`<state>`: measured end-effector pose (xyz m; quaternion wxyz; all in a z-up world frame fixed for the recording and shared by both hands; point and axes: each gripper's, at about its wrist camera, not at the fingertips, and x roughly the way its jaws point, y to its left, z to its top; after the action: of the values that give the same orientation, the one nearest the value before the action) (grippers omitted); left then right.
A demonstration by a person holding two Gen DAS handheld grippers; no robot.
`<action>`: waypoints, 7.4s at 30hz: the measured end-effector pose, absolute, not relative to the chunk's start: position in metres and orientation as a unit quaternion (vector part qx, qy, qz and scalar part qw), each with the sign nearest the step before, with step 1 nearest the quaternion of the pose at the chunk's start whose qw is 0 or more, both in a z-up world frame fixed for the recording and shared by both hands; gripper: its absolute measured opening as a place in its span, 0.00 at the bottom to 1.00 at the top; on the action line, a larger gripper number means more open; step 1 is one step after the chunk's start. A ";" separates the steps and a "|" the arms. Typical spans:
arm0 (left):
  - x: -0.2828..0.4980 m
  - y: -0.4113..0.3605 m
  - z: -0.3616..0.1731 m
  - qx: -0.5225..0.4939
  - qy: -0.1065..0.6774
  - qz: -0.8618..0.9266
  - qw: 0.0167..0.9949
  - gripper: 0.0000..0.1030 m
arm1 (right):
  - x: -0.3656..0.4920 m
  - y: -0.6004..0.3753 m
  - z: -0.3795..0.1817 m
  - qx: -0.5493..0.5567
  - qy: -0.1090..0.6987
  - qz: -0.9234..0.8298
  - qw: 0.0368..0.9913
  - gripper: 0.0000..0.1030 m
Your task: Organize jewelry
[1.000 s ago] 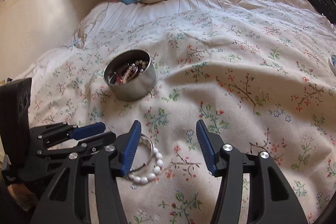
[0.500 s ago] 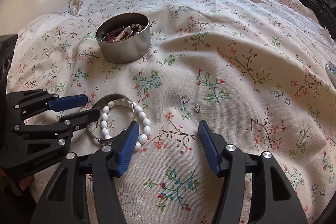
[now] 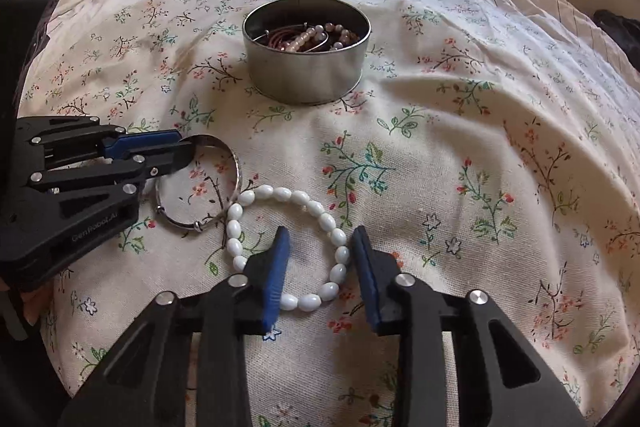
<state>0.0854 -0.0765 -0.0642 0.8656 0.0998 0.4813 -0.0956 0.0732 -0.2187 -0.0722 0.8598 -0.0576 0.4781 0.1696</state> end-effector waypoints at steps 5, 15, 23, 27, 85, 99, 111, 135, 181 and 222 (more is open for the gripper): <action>0.083 -0.075 -0.060 0.074 0.481 -0.114 0.866 0.03 | 0.067 -0.236 -0.066 0.023 0.467 0.176 0.866 0.08; 0.072 -0.062 -0.028 0.018 0.423 -0.111 0.899 0.04 | 0.051 -0.258 -0.033 0.174 0.405 0.210 0.873 0.08; 0.063 -0.056 -0.003 -0.002 0.366 -0.095 0.926 0.04 | 0.035 -0.259 0.007 0.225 0.309 0.237 0.893 0.08; 0.061 -0.054 0.001 0.000 0.355 -0.089 0.931 0.04 | 0.029 -0.260 0.022 0.232 0.267 0.248 0.902 0.08; 0.142 -0.071 0.001 -0.005 0.332 -0.082 0.940 0.04 | 0.141 -0.242 0.020 0.219 0.240 0.266 0.908 0.08; 0.179 -0.072 -0.028 -0.010 0.380 -0.092 0.920 0.07 | 0.196 -0.223 -0.023 0.215 0.327 0.255 0.884 0.19; 0.154 -0.057 -0.012 -0.011 0.362 -0.058 0.930 0.40 | 0.170 -0.235 -0.014 0.204 0.316 0.213 0.902 0.52; 0.004 -0.034 0.002 0.057 0.380 -0.030 0.923 0.93 | 0.017 -0.260 -0.011 0.085 0.342 0.060 0.934 0.92; -0.011 -0.030 0.010 0.037 0.357 -0.034 0.933 0.93 | -0.002 -0.264 -0.002 0.087 0.335 0.025 0.938 0.93; -0.010 -0.032 0.009 0.040 0.358 -0.034 0.932 0.93 | -0.002 -0.265 -0.004 0.086 0.338 0.021 0.937 0.93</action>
<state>-0.0103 -0.0322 0.0090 0.9322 0.0403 0.3582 -0.0338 -0.0020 -0.2651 -0.0040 0.9369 0.0864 0.3382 0.0215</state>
